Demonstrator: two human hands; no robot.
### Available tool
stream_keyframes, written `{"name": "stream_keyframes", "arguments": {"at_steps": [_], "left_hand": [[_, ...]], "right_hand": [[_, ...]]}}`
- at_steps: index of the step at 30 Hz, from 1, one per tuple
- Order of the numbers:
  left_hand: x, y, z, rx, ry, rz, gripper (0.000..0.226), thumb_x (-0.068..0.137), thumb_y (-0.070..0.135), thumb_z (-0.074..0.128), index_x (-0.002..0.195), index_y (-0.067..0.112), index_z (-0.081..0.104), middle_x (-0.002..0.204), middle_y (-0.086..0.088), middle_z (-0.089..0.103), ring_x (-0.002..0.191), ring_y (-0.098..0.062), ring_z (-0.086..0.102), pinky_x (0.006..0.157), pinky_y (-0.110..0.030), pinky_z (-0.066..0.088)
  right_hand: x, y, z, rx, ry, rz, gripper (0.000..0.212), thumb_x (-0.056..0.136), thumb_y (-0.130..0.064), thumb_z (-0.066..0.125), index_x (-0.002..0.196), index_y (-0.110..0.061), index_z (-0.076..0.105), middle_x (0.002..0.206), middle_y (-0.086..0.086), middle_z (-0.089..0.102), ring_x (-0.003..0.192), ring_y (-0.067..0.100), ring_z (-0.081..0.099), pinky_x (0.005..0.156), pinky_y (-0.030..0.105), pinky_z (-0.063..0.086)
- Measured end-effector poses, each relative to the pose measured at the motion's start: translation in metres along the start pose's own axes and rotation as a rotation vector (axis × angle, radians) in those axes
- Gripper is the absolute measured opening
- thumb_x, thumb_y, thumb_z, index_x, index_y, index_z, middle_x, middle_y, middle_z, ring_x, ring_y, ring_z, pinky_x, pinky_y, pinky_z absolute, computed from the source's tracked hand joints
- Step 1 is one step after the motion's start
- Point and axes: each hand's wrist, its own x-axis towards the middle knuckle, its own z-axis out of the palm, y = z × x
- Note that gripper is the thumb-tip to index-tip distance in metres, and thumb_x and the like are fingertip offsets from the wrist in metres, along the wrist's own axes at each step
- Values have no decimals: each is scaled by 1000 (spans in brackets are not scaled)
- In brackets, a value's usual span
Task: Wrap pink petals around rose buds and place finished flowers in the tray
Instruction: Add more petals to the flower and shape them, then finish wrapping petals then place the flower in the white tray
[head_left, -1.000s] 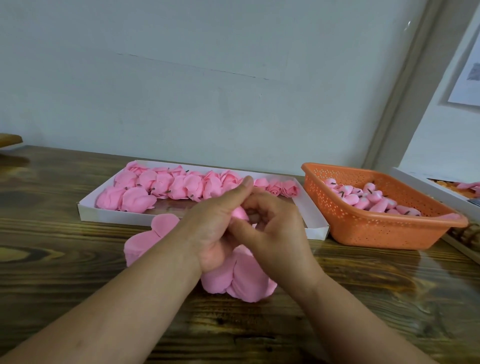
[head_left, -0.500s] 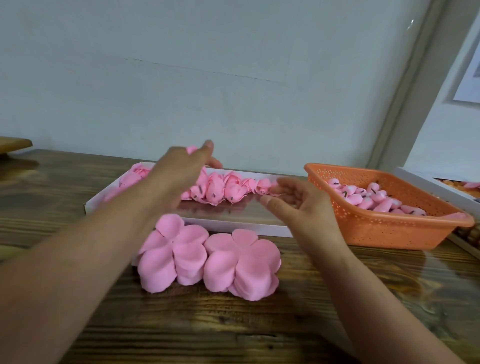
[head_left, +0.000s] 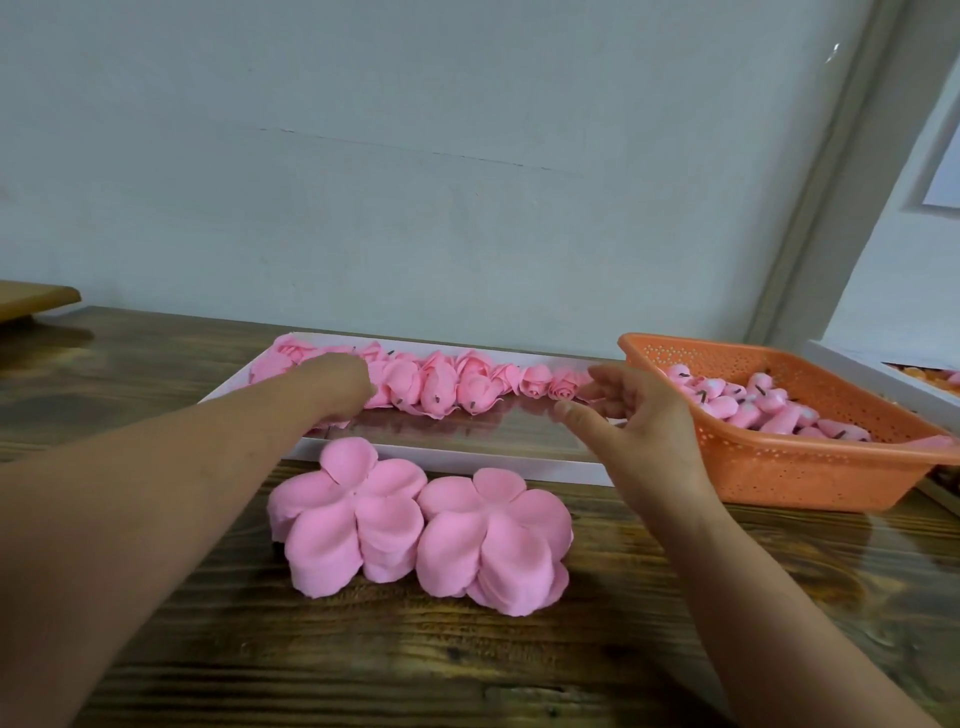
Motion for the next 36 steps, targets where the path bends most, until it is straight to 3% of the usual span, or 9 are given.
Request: {"name": "stream_keyframes", "arguments": {"at_steps": [5, 8, 10, 16, 22, 27, 31, 33, 36], "left_hand": [[11, 4, 17, 152, -11, -27, 24, 94, 27, 54, 115, 17, 60, 82, 2, 52, 90, -17, 57, 79, -29, 47], [14, 4, 19, 204, -83, -15, 23, 97, 22, 47, 115, 16, 59, 95, 0, 53, 106, -20, 58, 95, -35, 44], [14, 5, 20, 253, -108, -6, 25, 97, 18, 44, 117, 15, 59, 101, -2, 53, 107, -21, 56, 95, -36, 42], [22, 0, 40, 203, 69, 32, 35, 96, 23, 40, 130, 18, 47, 132, -11, 42, 120, -29, 39, 97, -42, 31], [24, -4, 44, 125, 43, 9, 38, 93, 26, 43, 130, 18, 43, 132, -12, 39, 120, -30, 37, 86, -42, 28], [28, -3, 41, 134, 1, 9, 41, 95, 27, 41, 135, 17, 38, 138, -13, 38, 126, -31, 35, 98, -45, 30], [31, -5, 43, 141, 2, 18, 44, 93, 29, 45, 135, 17, 39, 135, -13, 41, 124, -32, 38, 95, -44, 33], [31, -4, 43, 154, 4, 23, 47, 92, 31, 46, 136, 16, 38, 135, -14, 41, 124, -33, 40, 95, -45, 34], [29, -3, 39, 171, -11, 1, 51, 93, 36, 45, 139, 16, 35, 139, -13, 39, 127, -32, 38, 99, -46, 33]], "right_hand": [[2, 4, -2, -5, 12, 13, 45, 77, -23, 75, 117, -13, 59, 94, -13, 62, 76, 0, 60, 69, 20, 49], [2, 5, -3, -18, 28, 12, 42, 78, -23, 74, 116, -14, 59, 90, -14, 62, 78, 0, 59, 69, 18, 48], [2, 6, -3, -27, 33, 11, 40, 79, -23, 73, 116, -14, 59, 89, -12, 62, 78, -1, 59, 68, 15, 47], [3, 6, -4, -33, 41, 18, 38, 79, -21, 73, 114, -13, 60, 87, -12, 62, 73, -11, 57, 63, 5, 46], [3, 4, -4, -52, 25, 49, 28, 80, -21, 72, 106, -18, 62, 86, -11, 63, 71, -4, 58, 58, 7, 44], [28, -10, -32, -24, 153, 21, 21, 79, -12, 71, 96, -21, 64, 78, -8, 64, 64, 1, 56, 60, 12, 44], [84, -3, -96, -138, 237, 70, 19, 78, -8, 72, 95, -11, 65, 67, 1, 59, 41, -5, 54, 43, 11, 42], [111, 17, -121, -299, 176, 208, 19, 78, -6, 72, 95, -1, 65, 64, 9, 57, 34, 0, 51, 40, 20, 43], [133, 59, -147, -895, -254, 514, 26, 82, -21, 71, 92, 3, 66, 80, 16, 64, 63, 21, 59, 54, 28, 43]]}}
